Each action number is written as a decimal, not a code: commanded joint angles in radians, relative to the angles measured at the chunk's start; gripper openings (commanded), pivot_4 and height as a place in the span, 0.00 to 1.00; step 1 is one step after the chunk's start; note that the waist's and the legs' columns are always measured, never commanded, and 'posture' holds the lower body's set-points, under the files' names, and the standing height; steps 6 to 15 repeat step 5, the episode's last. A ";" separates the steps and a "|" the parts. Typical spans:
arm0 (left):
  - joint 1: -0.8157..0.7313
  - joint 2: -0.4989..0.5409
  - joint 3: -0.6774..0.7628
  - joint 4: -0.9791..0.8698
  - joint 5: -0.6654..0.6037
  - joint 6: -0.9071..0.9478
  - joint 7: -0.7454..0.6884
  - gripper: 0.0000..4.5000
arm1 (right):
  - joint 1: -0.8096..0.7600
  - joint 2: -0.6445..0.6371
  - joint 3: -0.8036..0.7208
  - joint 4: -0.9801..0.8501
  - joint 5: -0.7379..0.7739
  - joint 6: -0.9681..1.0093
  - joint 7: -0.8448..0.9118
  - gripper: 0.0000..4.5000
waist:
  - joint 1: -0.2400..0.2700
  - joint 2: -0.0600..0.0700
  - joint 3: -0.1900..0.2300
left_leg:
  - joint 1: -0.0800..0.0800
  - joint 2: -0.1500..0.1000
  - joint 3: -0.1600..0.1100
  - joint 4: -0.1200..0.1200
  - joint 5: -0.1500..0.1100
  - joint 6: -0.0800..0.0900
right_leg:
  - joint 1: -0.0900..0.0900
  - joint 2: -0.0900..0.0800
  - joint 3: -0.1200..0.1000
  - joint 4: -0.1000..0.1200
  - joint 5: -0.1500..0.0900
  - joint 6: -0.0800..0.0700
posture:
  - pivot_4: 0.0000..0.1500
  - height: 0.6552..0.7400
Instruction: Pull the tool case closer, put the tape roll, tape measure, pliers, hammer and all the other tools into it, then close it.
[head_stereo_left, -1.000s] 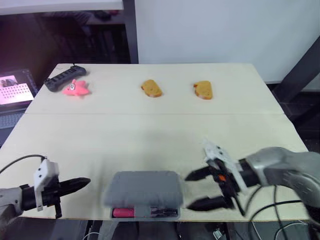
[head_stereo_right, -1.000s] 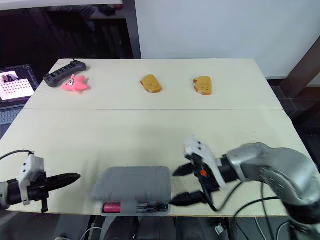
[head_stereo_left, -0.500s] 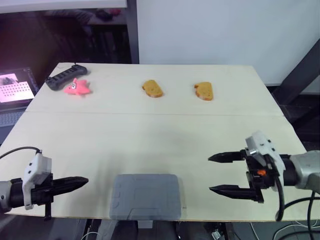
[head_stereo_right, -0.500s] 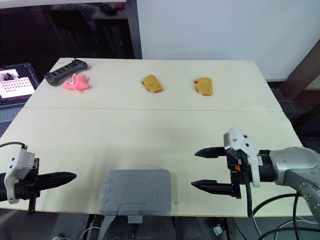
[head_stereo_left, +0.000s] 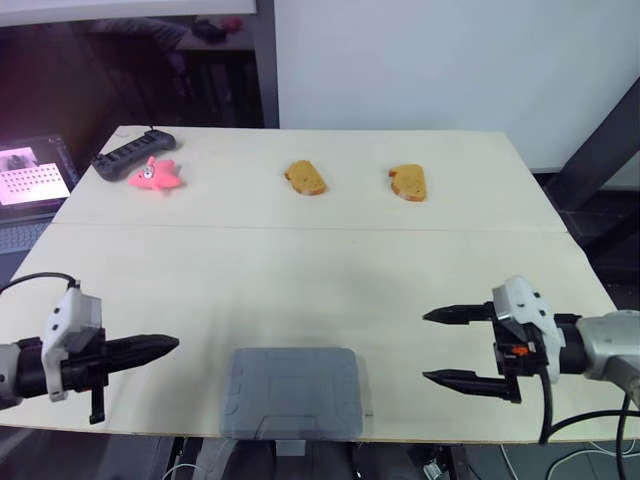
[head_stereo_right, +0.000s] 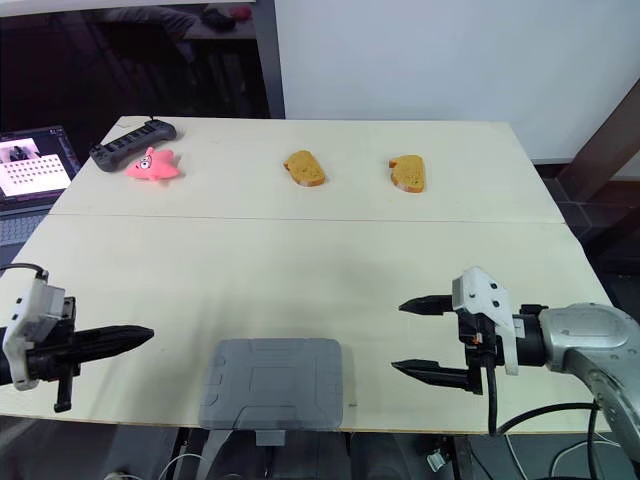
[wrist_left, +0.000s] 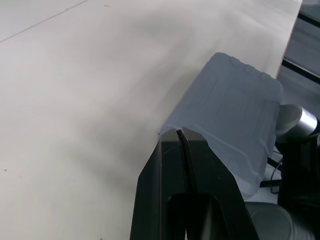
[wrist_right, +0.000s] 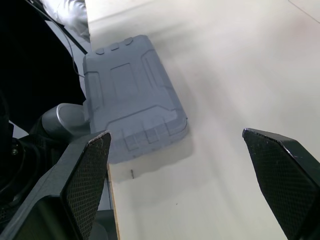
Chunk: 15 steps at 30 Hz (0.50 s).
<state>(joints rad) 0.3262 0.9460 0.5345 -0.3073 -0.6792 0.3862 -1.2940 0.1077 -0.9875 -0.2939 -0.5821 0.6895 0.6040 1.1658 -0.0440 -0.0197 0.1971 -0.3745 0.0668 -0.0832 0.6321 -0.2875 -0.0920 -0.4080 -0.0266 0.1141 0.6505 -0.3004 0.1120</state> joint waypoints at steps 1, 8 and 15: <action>-0.013 0.008 0.043 -0.007 -0.019 0.016 0.007 0.00 | -0.015 -0.001 0.004 0.004 0.002 -0.018 0.004 0.99 | 0.000 0.000 0.000 | 0.000 0.000 0.000 0.000 0.000 0.000 | 0.000 0.000 0.000 0.000 0.000 0.000 | 1.00 1.00; -0.021 0.008 0.052 0.001 -0.014 0.009 -0.008 0.00 | -0.006 -0.007 0.008 0.006 0.002 -0.025 0.010 0.99 | 0.000 0.000 0.000 | 0.000 0.000 0.000 0.000 0.000 0.000 | 0.000 0.000 0.000 0.000 0.000 0.000 | 1.00 1.00; -0.021 0.008 0.052 0.001 -0.014 0.009 -0.008 0.00 | -0.006 -0.007 0.008 0.006 0.002 -0.025 0.010 0.99 | 0.000 0.000 0.000 | 0.000 0.000 0.000 0.000 0.000 0.000 | 0.000 0.000 0.000 0.000 0.000 0.000 | 1.00 1.00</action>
